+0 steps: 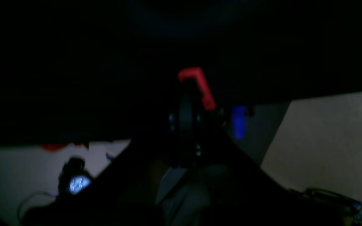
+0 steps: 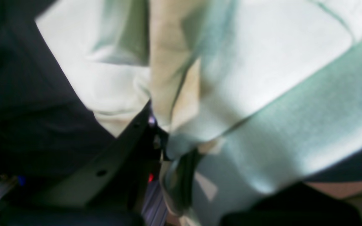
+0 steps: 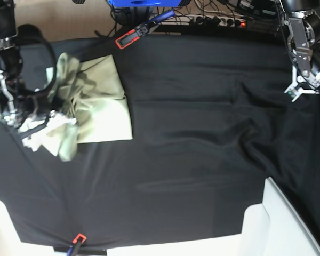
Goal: Fold the T-shirt properly
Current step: 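Lift and fold the shirt's bunched end over with the right gripper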
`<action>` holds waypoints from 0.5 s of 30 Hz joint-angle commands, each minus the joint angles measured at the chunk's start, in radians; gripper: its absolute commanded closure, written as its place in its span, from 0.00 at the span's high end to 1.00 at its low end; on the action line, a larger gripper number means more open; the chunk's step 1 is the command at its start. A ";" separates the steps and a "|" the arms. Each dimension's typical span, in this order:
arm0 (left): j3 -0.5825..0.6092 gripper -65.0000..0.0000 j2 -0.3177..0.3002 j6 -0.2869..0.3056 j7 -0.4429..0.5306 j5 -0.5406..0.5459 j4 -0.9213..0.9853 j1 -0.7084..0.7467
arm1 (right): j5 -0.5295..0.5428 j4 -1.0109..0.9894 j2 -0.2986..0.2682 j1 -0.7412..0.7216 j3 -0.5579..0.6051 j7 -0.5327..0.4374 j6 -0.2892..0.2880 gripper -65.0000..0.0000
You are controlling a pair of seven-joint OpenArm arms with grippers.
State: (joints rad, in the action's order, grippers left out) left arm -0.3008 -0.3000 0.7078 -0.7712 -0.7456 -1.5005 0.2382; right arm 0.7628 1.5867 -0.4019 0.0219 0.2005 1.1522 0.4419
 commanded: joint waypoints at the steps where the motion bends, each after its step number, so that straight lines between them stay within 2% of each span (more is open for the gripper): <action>1: -0.001 0.00 -0.017 -0.010 -0.009 -0.015 -0.015 -0.004 | -0.007 0.017 -0.018 -0.030 0.017 -0.002 0.018 0.00; 4: 0.019 0.00 -0.017 -0.010 -0.009 -0.015 -0.016 -0.004 | -0.130 0.022 -0.016 -0.043 0.086 0.005 0.065 0.00; 7: 0.021 0.00 -0.015 -0.010 -0.009 -0.015 -0.018 -0.004 | -0.239 0.025 -0.010 -0.047 0.130 0.008 0.070 0.00; 11: 0.021 0.00 -0.015 -0.010 -0.009 -0.015 -0.016 -0.004 | -0.329 0.044 0.001 -0.049 0.173 0.035 0.071 0.00; 15: 0.028 0.00 -0.015 -0.010 -0.009 -0.016 -0.015 -0.004 | -0.458 0.082 0.056 -0.049 0.182 0.084 0.071 0.00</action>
State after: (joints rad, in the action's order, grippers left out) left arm -0.2684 -0.2996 0.7082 -0.7696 -0.7483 -1.5005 0.2390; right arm 0.3038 1.6501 -0.3382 -0.0120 0.3847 1.2480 0.5102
